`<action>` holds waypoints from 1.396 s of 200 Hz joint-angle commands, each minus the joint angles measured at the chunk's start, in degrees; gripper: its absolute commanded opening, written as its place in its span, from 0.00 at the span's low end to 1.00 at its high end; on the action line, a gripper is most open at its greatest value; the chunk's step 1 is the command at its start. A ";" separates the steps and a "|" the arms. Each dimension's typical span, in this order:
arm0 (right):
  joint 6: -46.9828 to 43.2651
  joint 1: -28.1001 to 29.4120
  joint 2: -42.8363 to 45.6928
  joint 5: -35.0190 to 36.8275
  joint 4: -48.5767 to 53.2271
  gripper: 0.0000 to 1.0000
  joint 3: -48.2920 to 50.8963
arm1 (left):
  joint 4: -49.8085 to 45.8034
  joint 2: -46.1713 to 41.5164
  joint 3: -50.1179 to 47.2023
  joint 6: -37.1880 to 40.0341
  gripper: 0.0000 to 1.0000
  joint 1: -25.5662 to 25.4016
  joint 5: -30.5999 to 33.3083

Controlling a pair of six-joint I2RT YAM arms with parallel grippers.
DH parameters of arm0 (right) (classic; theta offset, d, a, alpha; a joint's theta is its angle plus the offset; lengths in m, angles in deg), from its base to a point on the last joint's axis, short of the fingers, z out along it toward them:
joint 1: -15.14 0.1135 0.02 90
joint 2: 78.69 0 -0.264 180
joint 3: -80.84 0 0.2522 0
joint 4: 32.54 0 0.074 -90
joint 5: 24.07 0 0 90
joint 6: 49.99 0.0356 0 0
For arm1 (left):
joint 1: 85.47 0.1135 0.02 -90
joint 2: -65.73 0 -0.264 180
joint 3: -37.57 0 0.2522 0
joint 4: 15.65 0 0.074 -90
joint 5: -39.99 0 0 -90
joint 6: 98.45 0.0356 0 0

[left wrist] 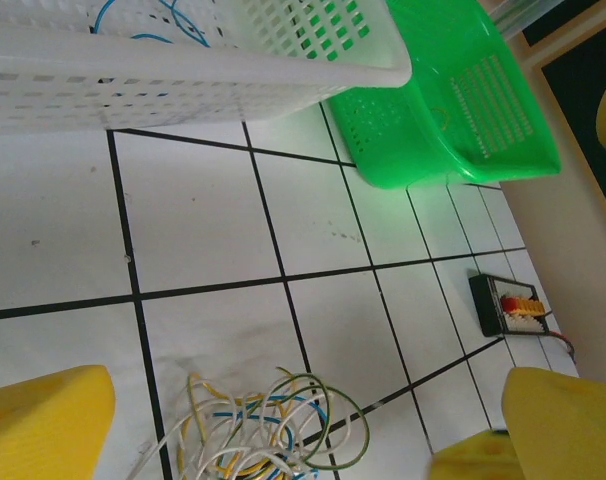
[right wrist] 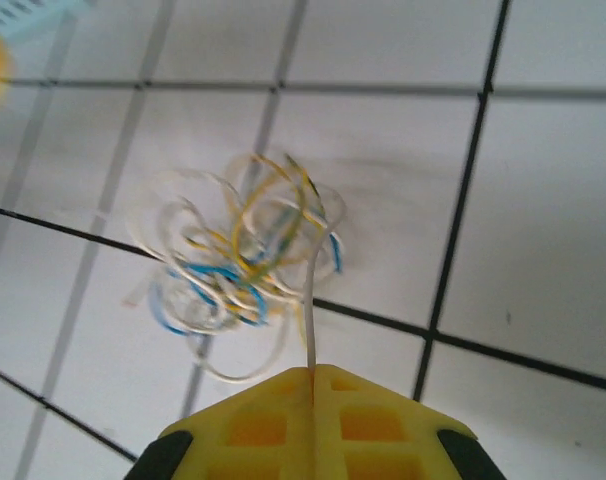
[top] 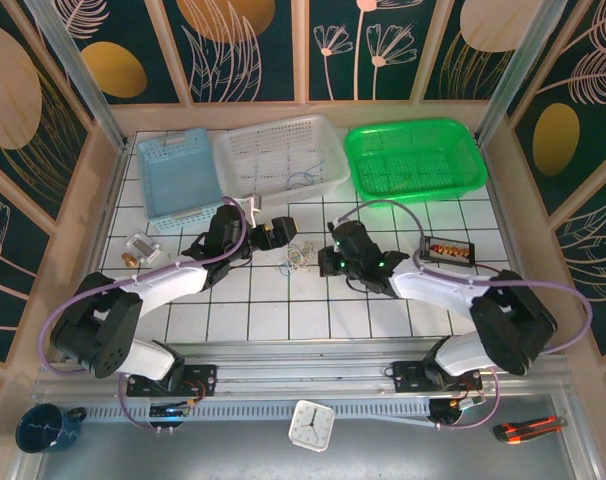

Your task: Untangle the cables

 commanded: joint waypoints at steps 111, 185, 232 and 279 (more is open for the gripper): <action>0.75 -8.35 11.08 -14.17 -0.96 0.00 -6.05 | 4.10 -2.40 -4.45 10.21 0.99 0.22 -3.13; 0.75 -8.37 13.04 -16.92 -0.36 0.00 -12.07 | 5.82 0.67 0.07 12.01 0.99 -1.92 -6.10; 1.01 -8.38 12.94 -18.35 -0.61 0.00 -15.45 | 6.42 4.80 2.28 13.17 0.99 -4.46 -5.78; 1.72 -8.21 12.96 -20.37 -0.97 0.00 -18.76 | 9.37 10.46 3.95 12.27 0.92 -5.08 -5.57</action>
